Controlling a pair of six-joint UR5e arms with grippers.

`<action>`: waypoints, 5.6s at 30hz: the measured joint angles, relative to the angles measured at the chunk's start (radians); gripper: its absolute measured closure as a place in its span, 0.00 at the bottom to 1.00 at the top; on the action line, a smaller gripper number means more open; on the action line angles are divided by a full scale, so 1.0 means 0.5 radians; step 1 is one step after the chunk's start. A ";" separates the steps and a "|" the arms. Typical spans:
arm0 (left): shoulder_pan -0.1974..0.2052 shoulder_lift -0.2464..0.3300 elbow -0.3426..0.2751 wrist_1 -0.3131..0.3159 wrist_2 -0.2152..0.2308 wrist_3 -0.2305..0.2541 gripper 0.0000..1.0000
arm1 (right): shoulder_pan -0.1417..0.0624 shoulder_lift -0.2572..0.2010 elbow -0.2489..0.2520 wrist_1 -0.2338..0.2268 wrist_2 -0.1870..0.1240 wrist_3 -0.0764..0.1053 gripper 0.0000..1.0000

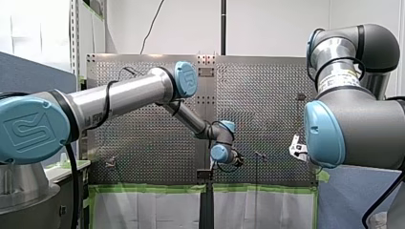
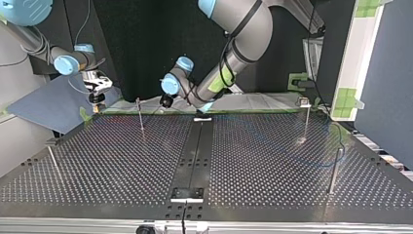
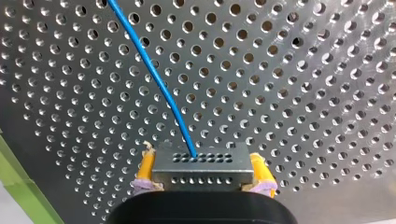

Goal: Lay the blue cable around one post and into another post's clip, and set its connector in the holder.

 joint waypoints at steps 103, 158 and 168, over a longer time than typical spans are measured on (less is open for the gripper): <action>-0.265 0.231 -0.218 0.005 -0.286 -0.113 0.02 | -0.001 0.072 0.000 0.031 0.003 -0.031 1.00; -0.216 1.119 -1.156 0.809 -0.569 -0.194 0.02 | 0.081 0.073 0.000 -0.009 -0.016 -0.044 1.00; -0.096 1.310 -1.347 1.001 -0.502 -0.274 0.02 | 0.085 0.075 0.000 -0.003 -0.008 -0.045 1.00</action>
